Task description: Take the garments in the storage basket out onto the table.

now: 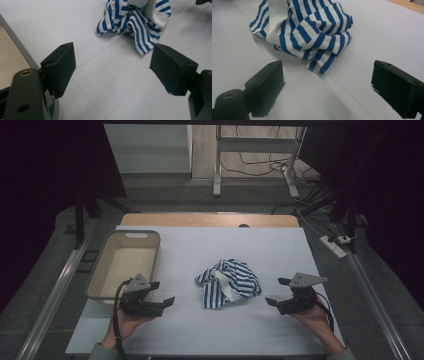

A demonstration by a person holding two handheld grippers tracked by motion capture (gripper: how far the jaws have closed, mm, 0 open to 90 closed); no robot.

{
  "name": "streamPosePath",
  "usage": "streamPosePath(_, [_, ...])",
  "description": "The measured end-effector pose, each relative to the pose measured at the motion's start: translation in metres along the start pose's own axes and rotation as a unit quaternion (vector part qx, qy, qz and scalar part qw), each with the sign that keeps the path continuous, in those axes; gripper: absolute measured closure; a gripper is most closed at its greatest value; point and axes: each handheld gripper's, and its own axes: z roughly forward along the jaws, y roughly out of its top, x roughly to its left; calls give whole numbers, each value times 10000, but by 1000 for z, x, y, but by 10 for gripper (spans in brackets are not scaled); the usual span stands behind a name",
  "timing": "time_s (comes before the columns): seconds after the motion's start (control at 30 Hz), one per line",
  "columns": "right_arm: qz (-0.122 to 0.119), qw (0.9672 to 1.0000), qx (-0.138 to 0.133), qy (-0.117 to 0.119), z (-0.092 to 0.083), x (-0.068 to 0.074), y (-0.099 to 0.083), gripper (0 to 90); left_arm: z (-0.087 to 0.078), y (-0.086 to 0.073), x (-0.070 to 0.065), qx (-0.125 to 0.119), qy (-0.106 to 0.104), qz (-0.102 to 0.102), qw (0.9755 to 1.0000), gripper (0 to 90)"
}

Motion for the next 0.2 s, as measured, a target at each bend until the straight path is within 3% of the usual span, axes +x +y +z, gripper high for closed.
streamPosePath(0.2, [-42,10000,-36,18,-1,3,1,106,1,0,-1,9,17,18,10000,204])
